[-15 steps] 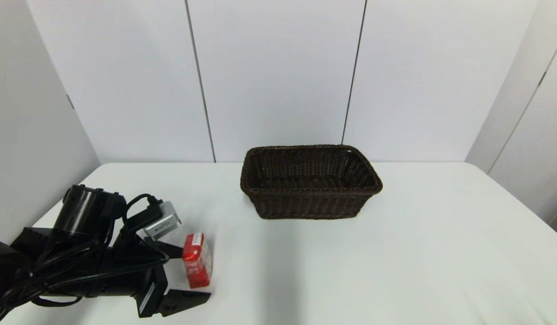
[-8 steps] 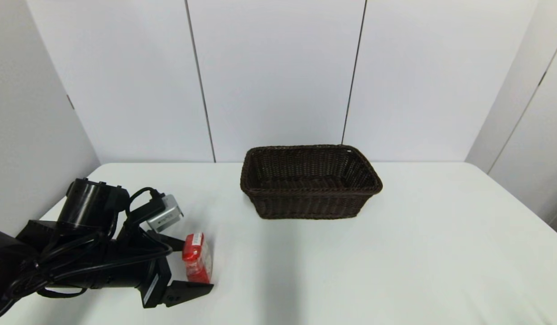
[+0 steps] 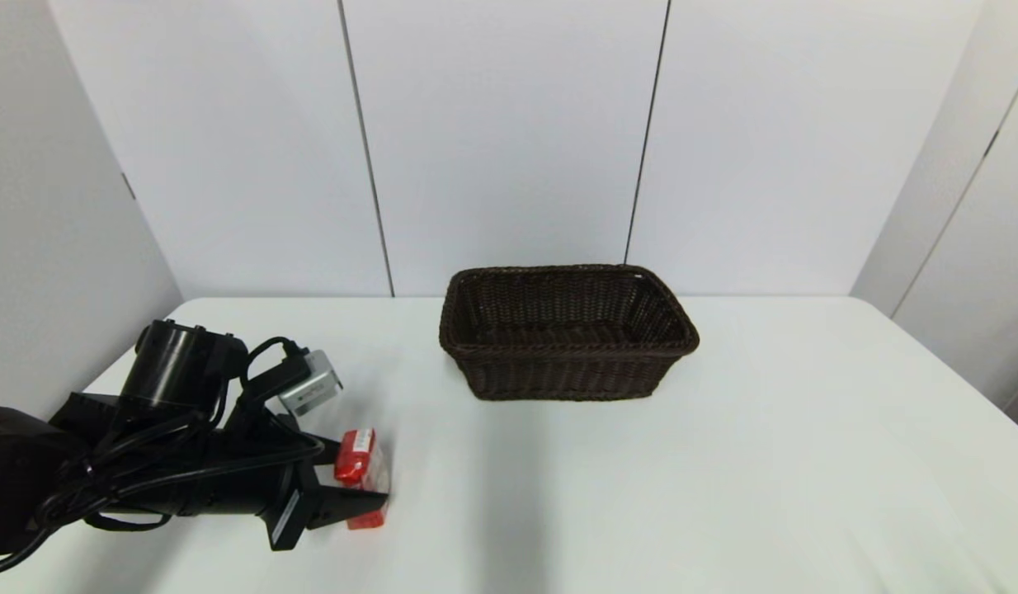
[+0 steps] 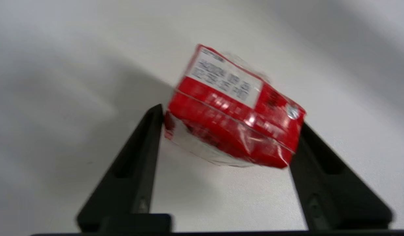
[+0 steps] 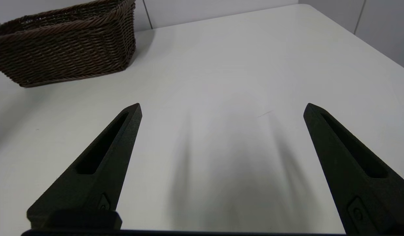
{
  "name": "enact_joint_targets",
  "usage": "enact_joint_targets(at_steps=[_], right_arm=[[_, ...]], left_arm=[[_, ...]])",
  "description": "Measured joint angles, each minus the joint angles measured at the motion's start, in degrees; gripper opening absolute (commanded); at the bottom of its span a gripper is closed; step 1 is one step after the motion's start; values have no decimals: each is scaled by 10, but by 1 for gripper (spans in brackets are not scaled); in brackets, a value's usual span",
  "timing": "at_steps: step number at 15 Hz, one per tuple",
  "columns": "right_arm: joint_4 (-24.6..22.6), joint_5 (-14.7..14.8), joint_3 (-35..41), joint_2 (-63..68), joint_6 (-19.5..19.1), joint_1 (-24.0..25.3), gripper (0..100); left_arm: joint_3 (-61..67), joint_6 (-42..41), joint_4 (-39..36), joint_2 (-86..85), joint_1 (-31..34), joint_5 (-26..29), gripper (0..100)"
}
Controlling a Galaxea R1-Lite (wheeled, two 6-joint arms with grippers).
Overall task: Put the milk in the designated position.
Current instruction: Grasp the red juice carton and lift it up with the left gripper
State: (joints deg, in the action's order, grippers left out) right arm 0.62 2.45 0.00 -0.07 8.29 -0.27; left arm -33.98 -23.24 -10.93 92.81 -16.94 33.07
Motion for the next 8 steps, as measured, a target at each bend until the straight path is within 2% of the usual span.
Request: enact_joint_targets(at_steps=[8], right_arm=[[0,0,0,0,0,0,100]], left_arm=[[7,0,0,-2,-3,2,0]])
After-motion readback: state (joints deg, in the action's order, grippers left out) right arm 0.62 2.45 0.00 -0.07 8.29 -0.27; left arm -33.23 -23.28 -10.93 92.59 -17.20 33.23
